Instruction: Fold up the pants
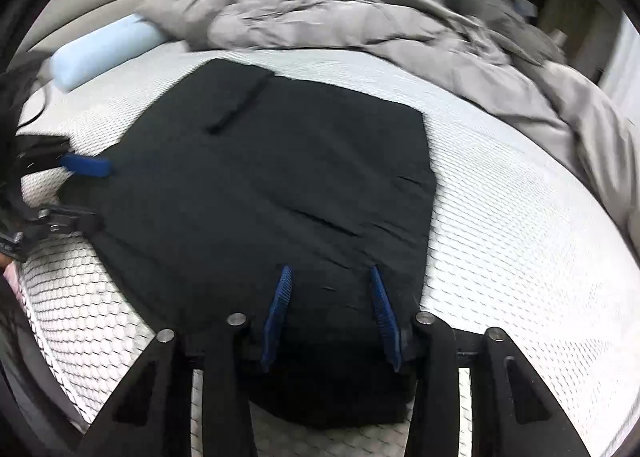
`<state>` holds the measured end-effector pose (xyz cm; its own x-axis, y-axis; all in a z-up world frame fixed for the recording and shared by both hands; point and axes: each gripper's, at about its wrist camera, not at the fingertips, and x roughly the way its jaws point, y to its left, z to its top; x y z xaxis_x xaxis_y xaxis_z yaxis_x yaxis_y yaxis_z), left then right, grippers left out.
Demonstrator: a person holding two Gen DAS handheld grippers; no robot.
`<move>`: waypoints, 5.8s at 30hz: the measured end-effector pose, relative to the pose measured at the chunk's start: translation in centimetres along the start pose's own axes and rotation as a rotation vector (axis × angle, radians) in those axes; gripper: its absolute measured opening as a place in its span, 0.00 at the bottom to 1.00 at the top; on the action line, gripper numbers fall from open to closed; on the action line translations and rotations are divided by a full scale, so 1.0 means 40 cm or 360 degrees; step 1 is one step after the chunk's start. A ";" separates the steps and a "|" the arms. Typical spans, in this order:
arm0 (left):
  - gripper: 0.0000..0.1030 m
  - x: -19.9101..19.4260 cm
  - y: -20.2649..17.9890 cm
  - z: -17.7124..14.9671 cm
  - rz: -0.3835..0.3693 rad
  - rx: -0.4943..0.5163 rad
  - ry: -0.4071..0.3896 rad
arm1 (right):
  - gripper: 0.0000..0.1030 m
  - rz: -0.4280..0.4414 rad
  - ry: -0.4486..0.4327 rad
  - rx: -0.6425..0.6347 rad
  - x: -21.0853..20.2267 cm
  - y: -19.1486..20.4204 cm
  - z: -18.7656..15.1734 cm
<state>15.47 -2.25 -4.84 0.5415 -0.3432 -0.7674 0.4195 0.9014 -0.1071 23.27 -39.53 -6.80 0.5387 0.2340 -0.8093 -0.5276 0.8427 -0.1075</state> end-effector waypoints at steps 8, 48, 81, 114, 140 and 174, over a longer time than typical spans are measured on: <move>0.59 0.046 -0.009 0.111 0.0027 -0.0060 -0.0055 | 0.46 0.0261 -0.0176 0.0162 -0.025 0.036 0.089; 0.55 0.127 0.125 0.237 0.0073 -0.0090 0.0049 | 0.51 0.0159 -0.0063 0.0058 0.090 0.065 0.229; 0.55 0.100 0.211 0.248 0.0109 -0.0357 -0.0102 | 0.51 -0.0129 0.0084 0.0076 0.147 -0.020 0.190; 0.60 0.072 0.135 0.087 0.0080 -0.0198 0.0048 | 0.53 0.0058 0.0109 -0.0069 0.140 0.089 0.152; 0.58 -0.036 0.070 0.007 -0.0046 -0.0011 0.0026 | 0.54 0.0262 -0.0041 0.0086 -0.009 0.020 0.020; 0.58 -0.021 0.145 -0.014 -0.0029 -0.0378 -0.0049 | 0.54 0.0917 -0.0119 0.0756 -0.049 -0.127 0.015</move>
<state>17.02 3.40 -5.17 0.5588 -0.3646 -0.7448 0.2484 0.9305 -0.2691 25.29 -43.99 -4.35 0.3150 0.7198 -0.6186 -0.4088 0.6911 0.5960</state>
